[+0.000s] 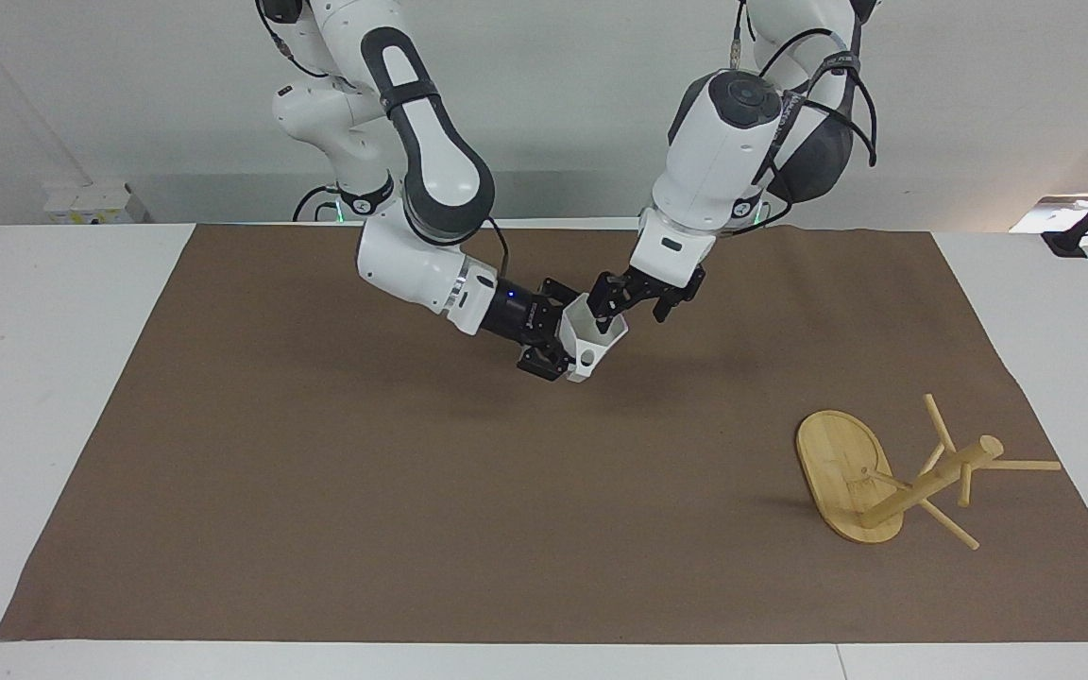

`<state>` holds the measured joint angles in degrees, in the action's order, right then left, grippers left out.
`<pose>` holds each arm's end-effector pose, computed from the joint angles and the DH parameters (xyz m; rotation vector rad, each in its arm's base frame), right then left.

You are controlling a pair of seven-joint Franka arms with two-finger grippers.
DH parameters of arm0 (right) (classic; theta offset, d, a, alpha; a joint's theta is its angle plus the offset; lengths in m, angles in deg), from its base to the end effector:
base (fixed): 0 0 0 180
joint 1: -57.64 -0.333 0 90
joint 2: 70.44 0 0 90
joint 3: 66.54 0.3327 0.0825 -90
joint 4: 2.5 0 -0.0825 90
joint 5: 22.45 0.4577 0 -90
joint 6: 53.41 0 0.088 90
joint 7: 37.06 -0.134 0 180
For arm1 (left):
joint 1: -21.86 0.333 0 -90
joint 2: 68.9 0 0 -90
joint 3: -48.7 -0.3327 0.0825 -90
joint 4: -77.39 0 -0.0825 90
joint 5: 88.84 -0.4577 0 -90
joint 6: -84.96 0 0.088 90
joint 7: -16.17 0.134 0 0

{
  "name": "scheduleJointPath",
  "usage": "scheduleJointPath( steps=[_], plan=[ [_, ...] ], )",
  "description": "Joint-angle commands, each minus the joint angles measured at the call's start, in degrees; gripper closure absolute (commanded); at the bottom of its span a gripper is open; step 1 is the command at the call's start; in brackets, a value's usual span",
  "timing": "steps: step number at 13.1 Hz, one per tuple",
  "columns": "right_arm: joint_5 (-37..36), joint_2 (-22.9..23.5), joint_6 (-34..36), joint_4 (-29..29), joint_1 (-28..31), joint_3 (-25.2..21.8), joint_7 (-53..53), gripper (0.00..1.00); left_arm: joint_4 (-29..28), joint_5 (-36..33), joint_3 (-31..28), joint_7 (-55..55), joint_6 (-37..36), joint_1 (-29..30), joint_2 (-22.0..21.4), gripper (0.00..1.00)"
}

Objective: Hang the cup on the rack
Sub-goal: 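Carry the mug toward center while the left gripper reaches toward it, then grasp the mug with the left gripper and open the right gripper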

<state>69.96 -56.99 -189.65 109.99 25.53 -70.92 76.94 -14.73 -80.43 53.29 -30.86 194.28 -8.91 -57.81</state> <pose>0.6096 0.3552 0.3440 -1.7492 -1.2997 -1.0790 0.5739 -0.4203 0.4971 2.9309 0.3641 -0.0333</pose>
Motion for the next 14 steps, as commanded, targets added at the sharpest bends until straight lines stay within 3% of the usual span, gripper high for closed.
scheduleJointPath(
  steps=[1, 7, 8, 9, 10, 11, 14],
  plan=[
    [1.37, -0.18, -0.78, -0.26, -0.41, -0.19, -0.97, 0.76, -2.89, 0.56, -0.46, -1.32, 2.9, -1.04, -2.21, 1.0],
    [1.29, -0.18, -1.04, -0.17, -0.41, -0.19, -0.97, 0.71, -2.71, 0.21, -0.55, 1.5, 6.78, -0.96, -1.86, 1.0],
    [1.37, -0.18, -0.96, -0.26, -0.41, -0.19, -0.97, 0.62, -2.63, 0.03, -0.64, 1.59, 6.86, -1.04, -1.77, 1.0],
    [1.37, -0.18, -0.87, -0.26, -0.33, -0.19, -0.89, 0.46, -2.45, 0.03, -0.64, 1.59, 6.86, -1.04, -1.68, 1.0],
    [1.29, -0.18, -0.52, -0.17, -0.15, -0.19, -0.36, 0.08, -2.1, -0.06, -0.73, 1.5, 6.95, -1.04, -1.6, 1.0],
    [1.37, -1.22, -0.95, 0.09, -0.15, -0.27, -0.45, 0.0, -1.49, -0.93, -0.73, 2.11, 6.95, -0.96, -1.42, 1.0],
    [0.24, -3.68, 0.62, 1.41, 1.86, -0.45, -0.01, 0.0, -1.4, -6.65, -0.81, 9.32, 7.48, -0.26, -1.42, 1.0]
  ],
)
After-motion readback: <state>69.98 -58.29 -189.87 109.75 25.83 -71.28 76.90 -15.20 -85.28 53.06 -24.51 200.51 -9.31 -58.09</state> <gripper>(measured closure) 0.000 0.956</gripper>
